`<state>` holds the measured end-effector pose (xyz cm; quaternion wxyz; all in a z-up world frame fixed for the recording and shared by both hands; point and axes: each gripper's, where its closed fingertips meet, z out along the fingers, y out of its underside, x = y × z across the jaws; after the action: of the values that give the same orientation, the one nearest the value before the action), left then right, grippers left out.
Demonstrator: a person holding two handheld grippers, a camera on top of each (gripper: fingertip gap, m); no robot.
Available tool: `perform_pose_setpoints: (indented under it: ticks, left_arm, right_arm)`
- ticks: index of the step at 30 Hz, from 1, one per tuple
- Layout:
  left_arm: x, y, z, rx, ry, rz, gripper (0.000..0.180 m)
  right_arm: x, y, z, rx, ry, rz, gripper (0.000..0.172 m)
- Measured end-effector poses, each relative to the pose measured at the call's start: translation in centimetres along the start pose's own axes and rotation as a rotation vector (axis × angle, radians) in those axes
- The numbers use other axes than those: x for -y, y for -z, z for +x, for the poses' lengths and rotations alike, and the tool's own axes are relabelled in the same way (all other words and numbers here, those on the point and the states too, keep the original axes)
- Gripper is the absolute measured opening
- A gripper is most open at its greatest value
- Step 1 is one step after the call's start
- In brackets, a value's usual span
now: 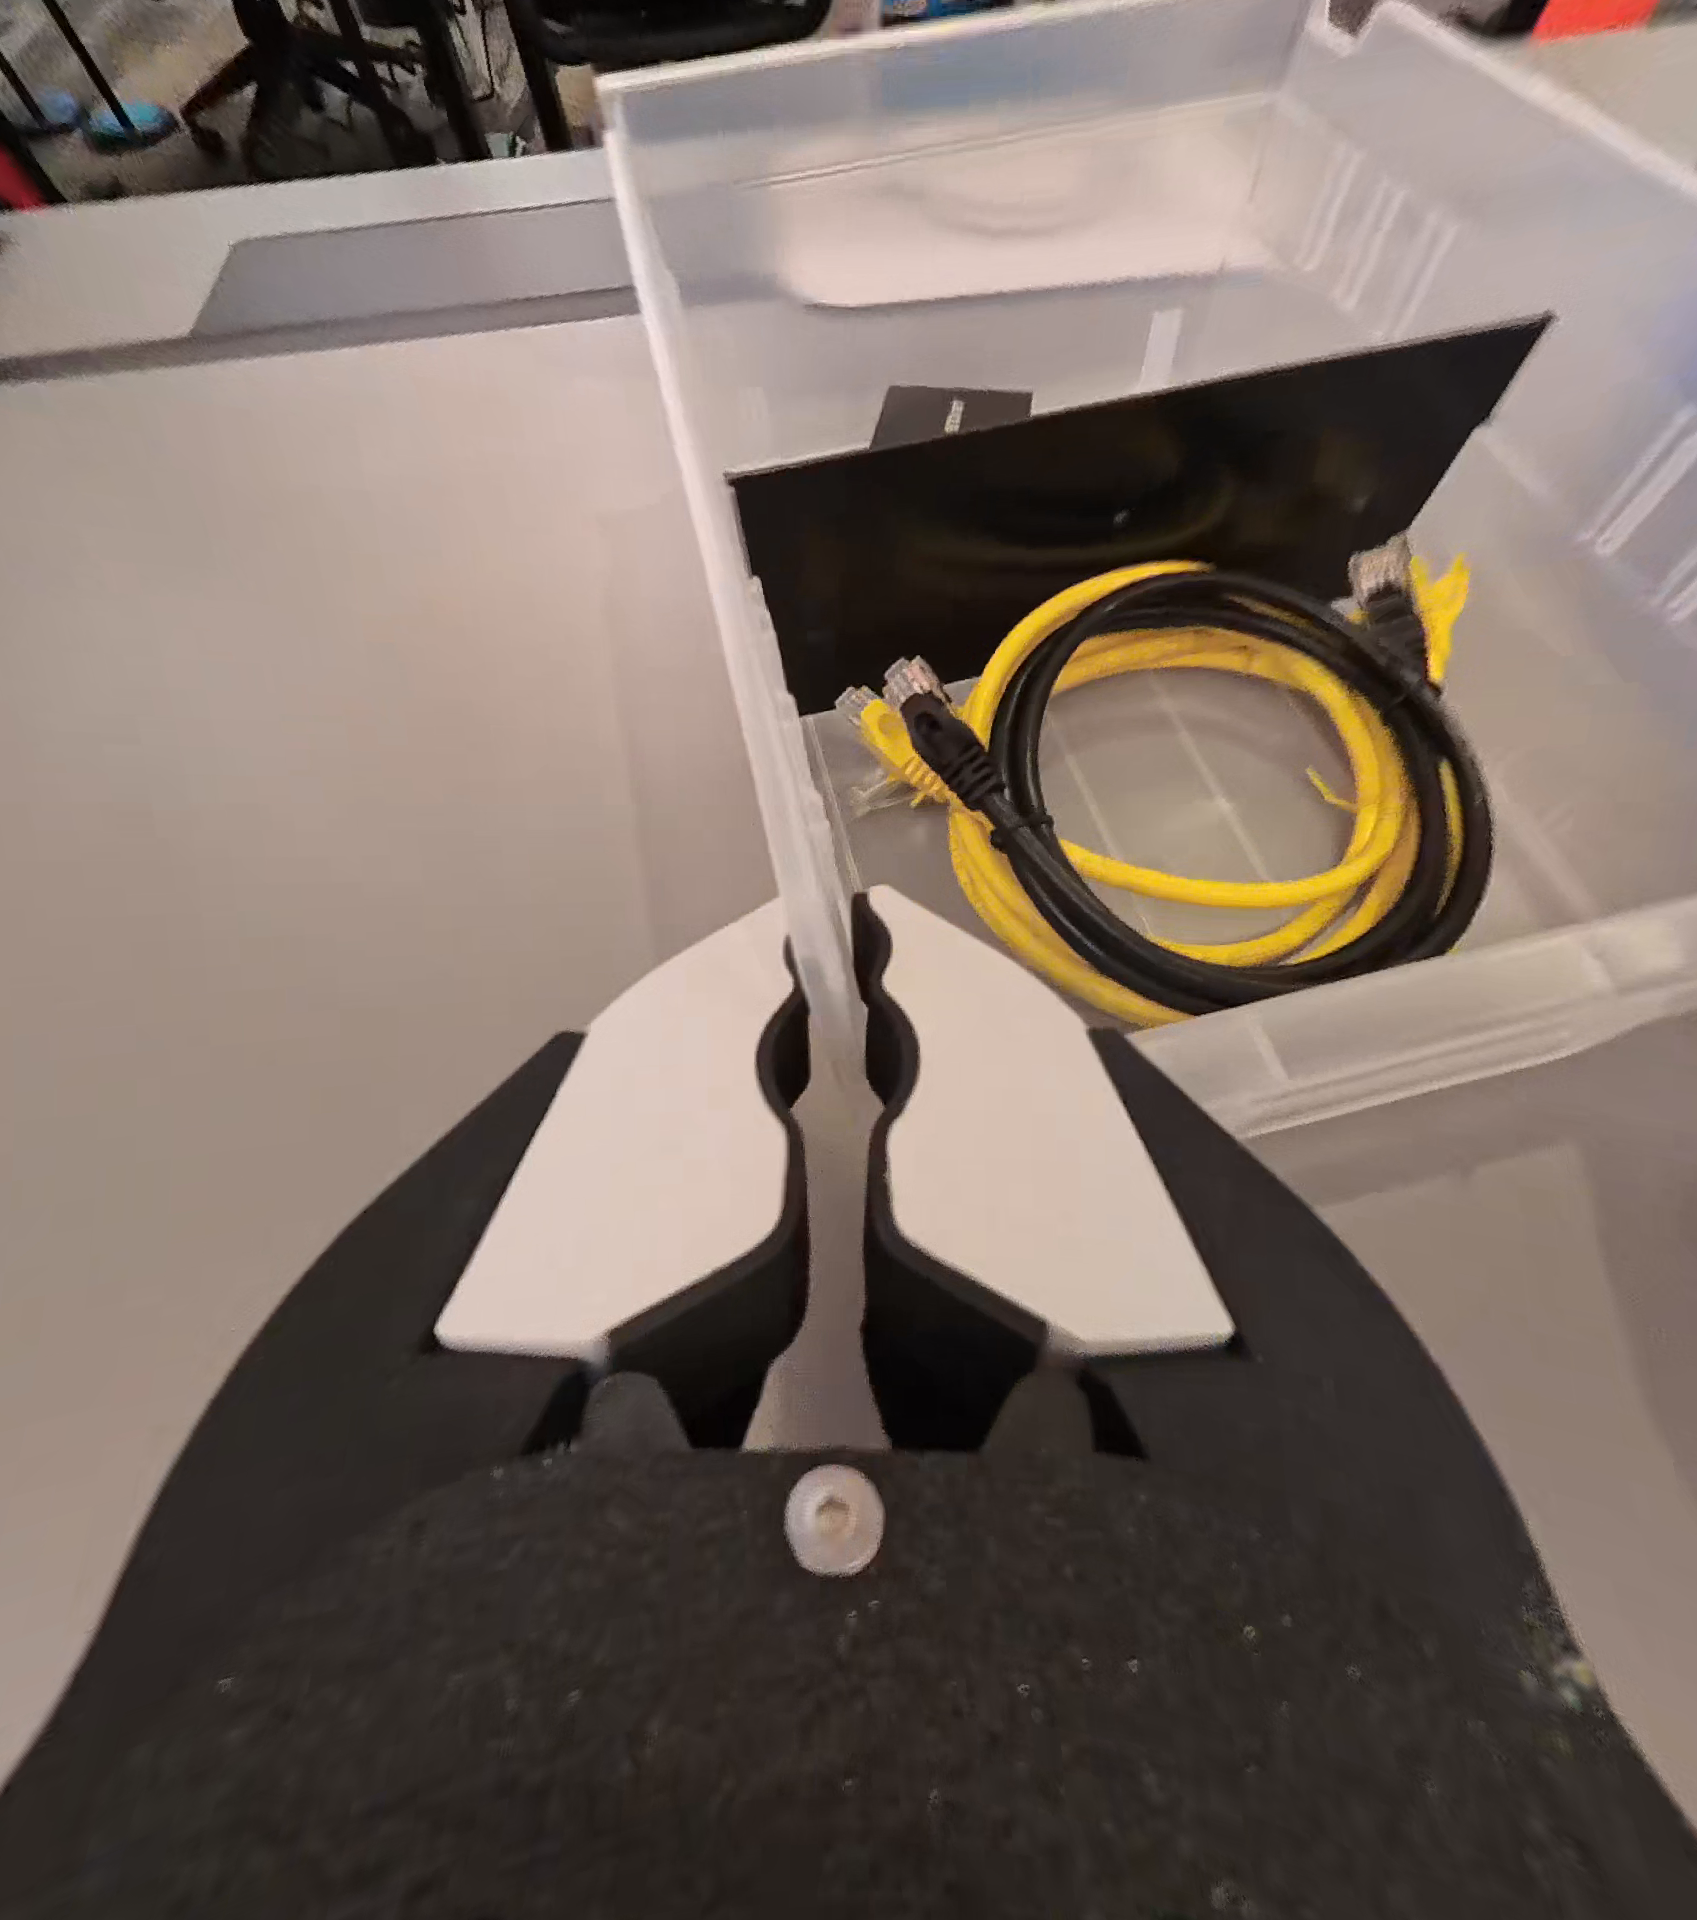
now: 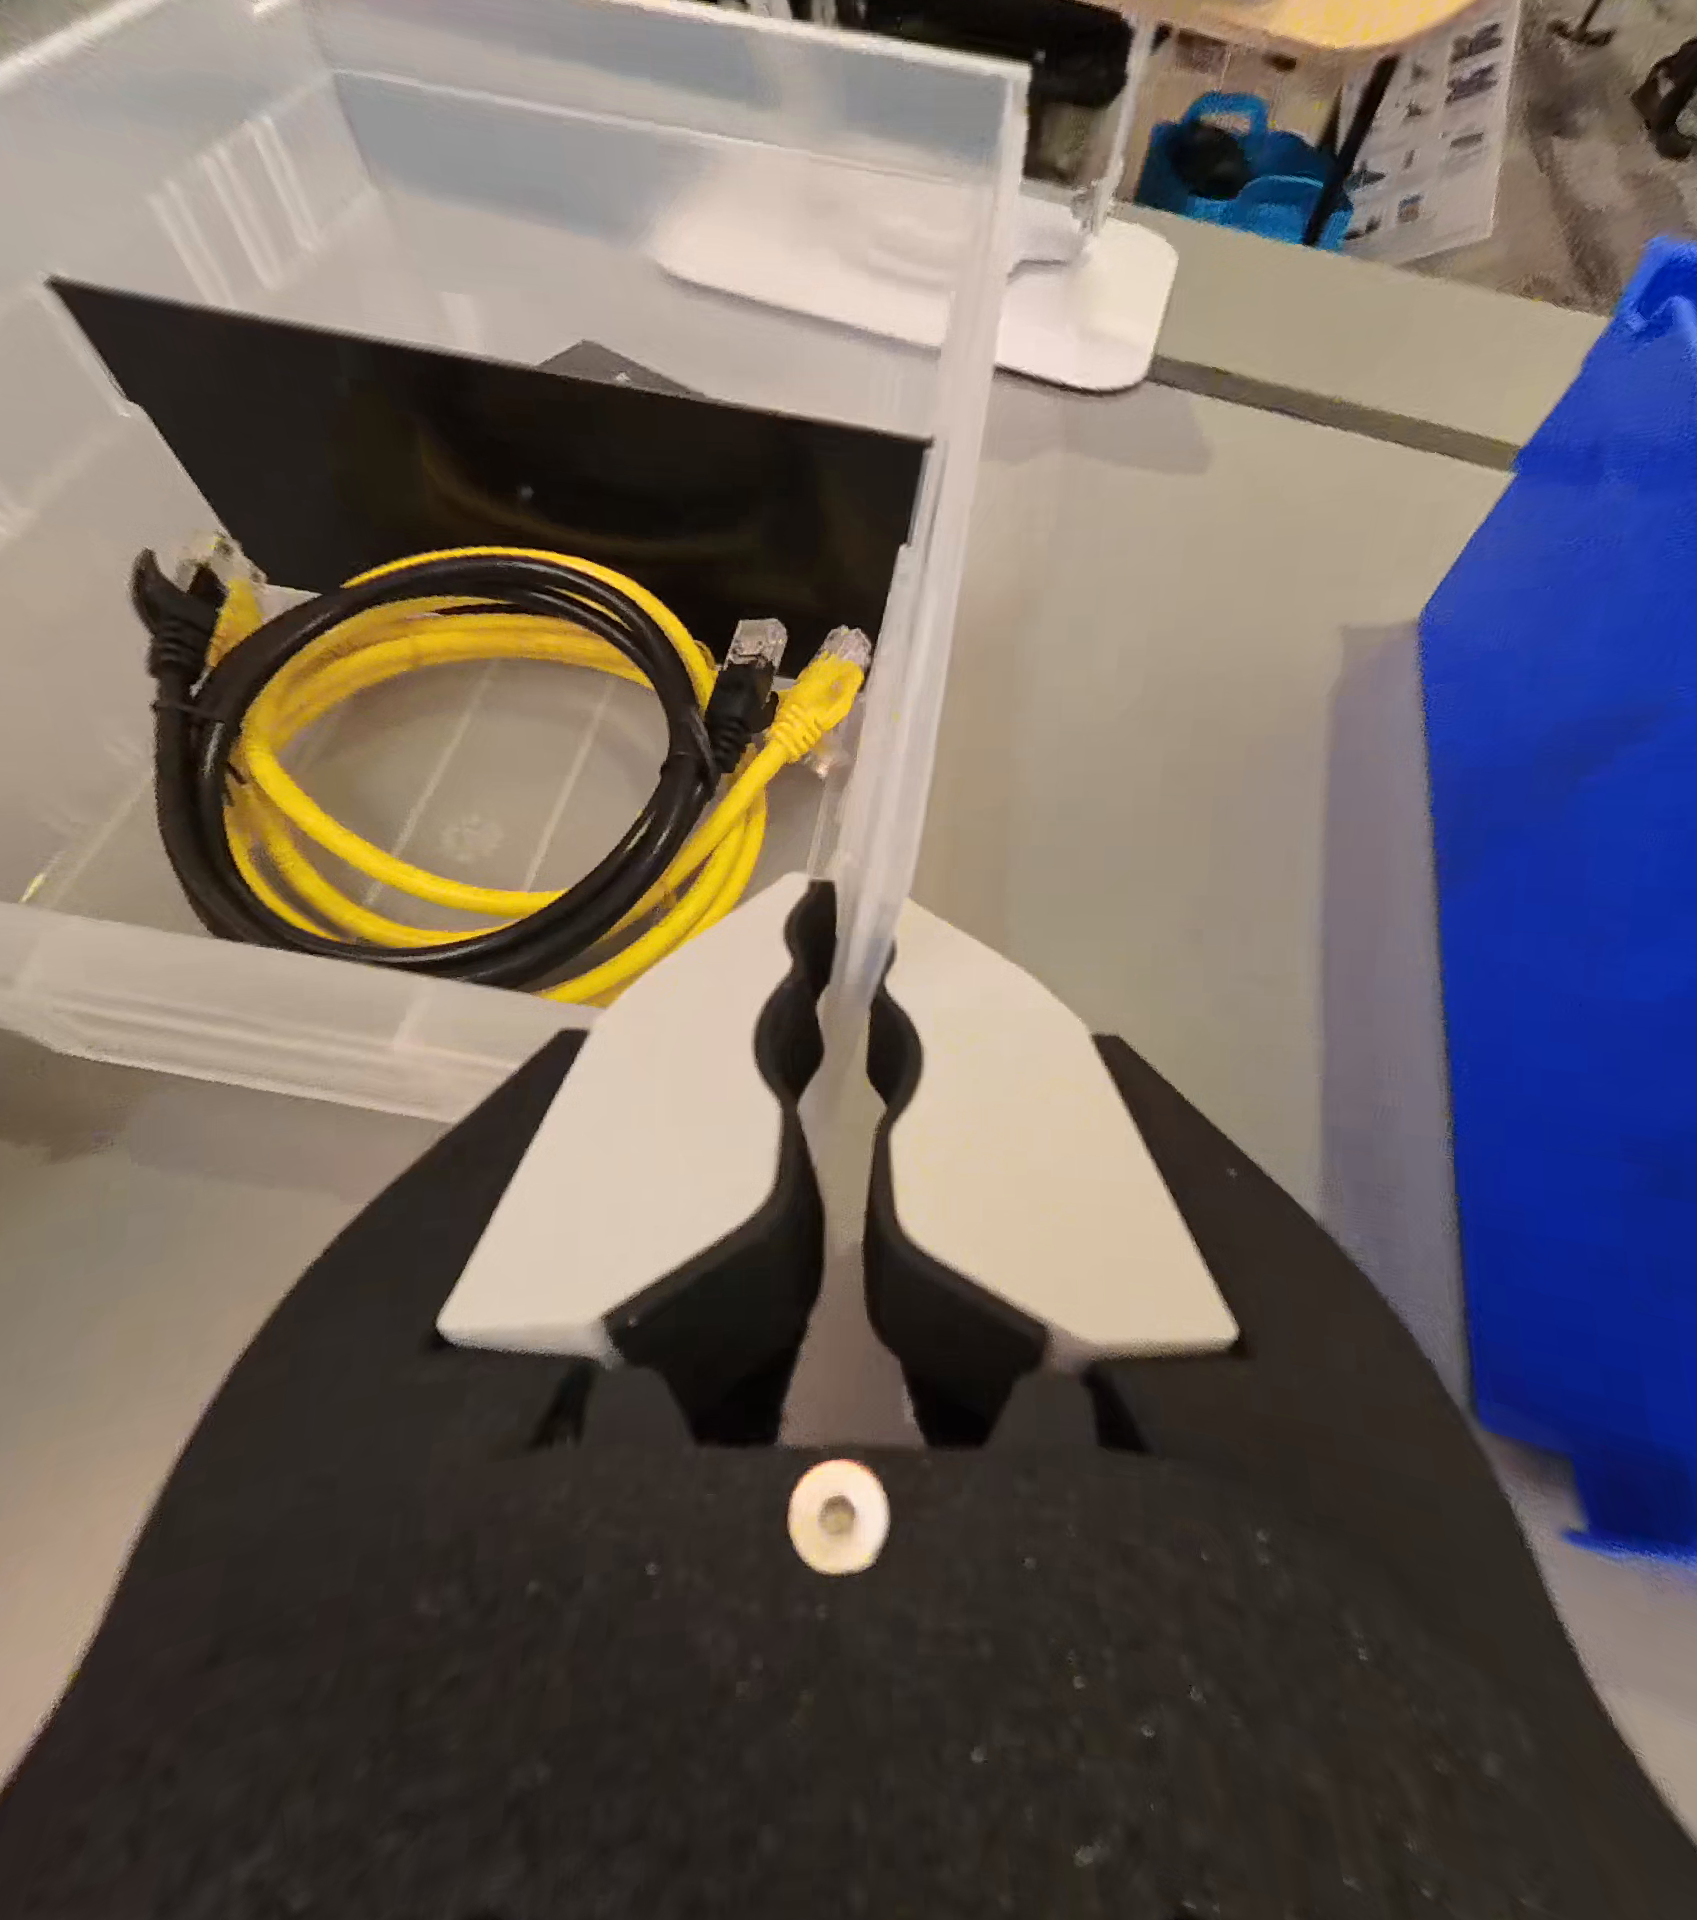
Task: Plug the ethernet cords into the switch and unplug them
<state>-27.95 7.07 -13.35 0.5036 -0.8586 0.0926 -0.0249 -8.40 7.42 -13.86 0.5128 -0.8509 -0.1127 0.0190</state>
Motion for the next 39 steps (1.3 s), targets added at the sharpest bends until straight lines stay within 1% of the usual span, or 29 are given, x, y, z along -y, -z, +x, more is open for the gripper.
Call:
perform_pose_setpoints:
  ticks: [2,5,9,12,14,16,19,20,21,23,25,28,31,32,33,34,35,36,37,38,39]
  left_arm:
    - [0.4,0.3,-1.7,-0.027,0.055,0.005,0.004]
    - [1.0,1.4,-5.4,-0.025,0.093,0.016,0.004]
    - [1.7,3.5,-12.0,0.032,0.112,0.074,0.003]
    - [1.4,4.4,-17.3,0.041,0.113,0.099,0.003]
    - [0.6,4.4,-20.6,0.037,0.126,0.12,0.003]
    - [-0.1,3.8,-23.0,0.036,0.166,0.111,0.002]
    - [-1.8,1.5,-25.1,0.014,0.175,0.037,0.002]
    - [-1.8,1.1,-25.4,-0.006,0.204,0.063,0.004]
    - [-1.7,1.1,-25.7,-0.016,0.233,0.084,0.004]
    - [-1.7,1.1,-25.9,-0.018,0.269,0.092,0.004]
    - [-1.8,1.1,-25.8,-0.004,0.257,0.083,0.006]
    - [-1.3,1.7,-25.3,0.008,0.218,0.08,0.018]
    - [1.2,4.4,-25.3,0.062,0.173,0.204,0.028]
    - [2.4,5.7,-25.2,0.087,0.134,0.278,0.032]
    - [3.9,7.5,-25.0,0.115,0.093,0.383,0.04]
    - [5.6,9.6,-24.4,0.126,0.071,0.489,0.045]
    - [7.0,11.6,-23.2,0.101,0.056,0.562,0.043]
    - [7.8,13.1,-21.7,0.064,0.035,0.603,0.041]
    - [8.1,13.9,-20.4,0.045,0.002,0.618,0.041]
    - [7.8,14.0,-19.4,0.059,-0.031,0.618,0.04]
    - [6.9,13.5,-18.7,0.087,-0.055,0.606,0.038]
  right_arm:
    - [0.6,0.2,-1.7,0.041,-0.03,0.027,0.004]
    - [2.3,0.5,-5.1,0.062,-0.045,0.052,0.005]
    - [5.5,0.3,-11.2,0.097,-0.051,0.109,0.006]
    - [7.1,-0.2,-16.5,0.143,-0.086,0.123,0.008]
    - [7.2,-0.7,-20.0,0.152,-0.072,0.121,0.01]
    - [7.0,-1.3,-22.7,0.13,-0.062,0.127,0.01]
    - [5.6,-3.2,-24.8,0.094,-0.093,0.046,0.01]
    - [4.6,-3.9,-25.4,0.11,-0.106,0.004,0.011]
    - [4.6,-4.0,-25.6,0.128,-0.108,0.027,0.012]
    - [4.6,-4.1,-26.0,0.161,-0.072,0.054,0.013]
    - [4.6,-4.0,-26.1,0.205,-0.057,0.037,0.015]
    - [4.6,-3.3,-26.1,0.329,-0.016,0.009,0.018]
    - [5.2,-0.5,-25.0,0.48,0.034,0.035,0.019]
    - [5.4,0.6,-23.8,0.504,0.041,0.055,0.017]
    - [5.4,1.8,-22.4,0.529,0.047,0.071,0.015]
    - [5.1,3.1,-20.6,0.555,0.05,0.087,0.008]
    - [4.8,4.4,-18.3,0.565,0.04,0.111,0.001]
    - [4.2,5.8,-15.8,0.572,0.023,0.144,0.0]
    - [3.4,7.2,-13.5,0.597,0.004,0.182,0.002]
    - [2.6,8.6,-11.2,0.623,-0.013,0.218,0.013]
    - [1.9,9.6,-8.8,0.618,-0.019,0.249,0.023]
